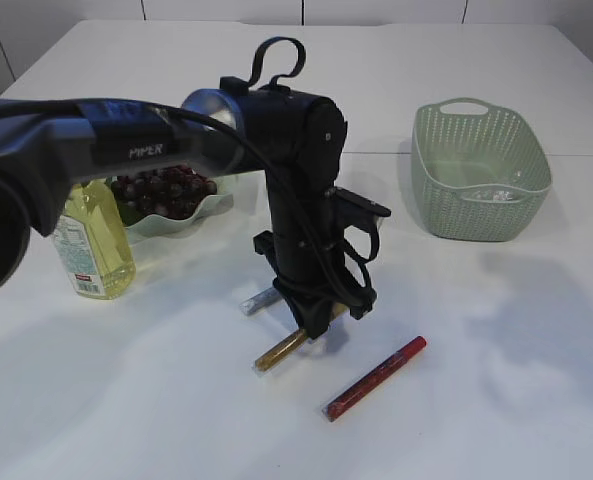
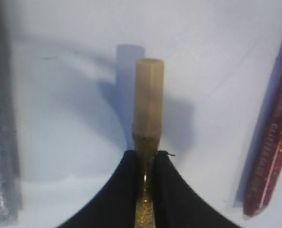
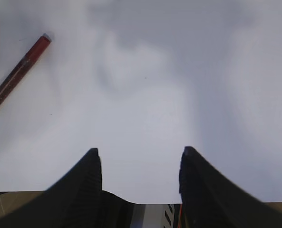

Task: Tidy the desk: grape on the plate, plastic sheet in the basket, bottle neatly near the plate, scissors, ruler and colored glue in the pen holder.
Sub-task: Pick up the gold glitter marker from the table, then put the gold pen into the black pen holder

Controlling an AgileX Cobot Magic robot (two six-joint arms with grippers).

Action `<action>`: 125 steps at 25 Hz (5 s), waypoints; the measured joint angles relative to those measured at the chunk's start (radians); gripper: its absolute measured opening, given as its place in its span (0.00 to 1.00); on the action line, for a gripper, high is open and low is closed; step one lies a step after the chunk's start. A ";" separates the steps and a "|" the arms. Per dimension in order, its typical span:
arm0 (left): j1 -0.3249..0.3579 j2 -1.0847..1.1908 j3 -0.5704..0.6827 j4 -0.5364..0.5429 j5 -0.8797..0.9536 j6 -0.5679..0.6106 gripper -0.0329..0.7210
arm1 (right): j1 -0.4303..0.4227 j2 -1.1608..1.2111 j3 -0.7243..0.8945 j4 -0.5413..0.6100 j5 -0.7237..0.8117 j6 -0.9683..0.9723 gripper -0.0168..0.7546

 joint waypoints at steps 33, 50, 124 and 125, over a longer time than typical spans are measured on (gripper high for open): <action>0.017 -0.620 0.790 -0.063 -0.928 0.005 0.09 | 0.000 0.000 0.000 0.000 0.000 -0.002 0.57; 0.036 -0.625 0.869 -0.065 -1.730 0.019 0.09 | 0.000 0.000 0.000 -0.002 0.000 -0.010 0.57; 0.170 -0.346 0.470 -0.051 -1.429 0.000 0.37 | 0.000 0.000 0.000 -0.050 -0.006 -0.012 0.57; 0.170 -0.365 0.470 -0.044 -1.387 0.000 0.37 | 0.000 0.000 0.000 -0.050 -0.006 -0.012 0.57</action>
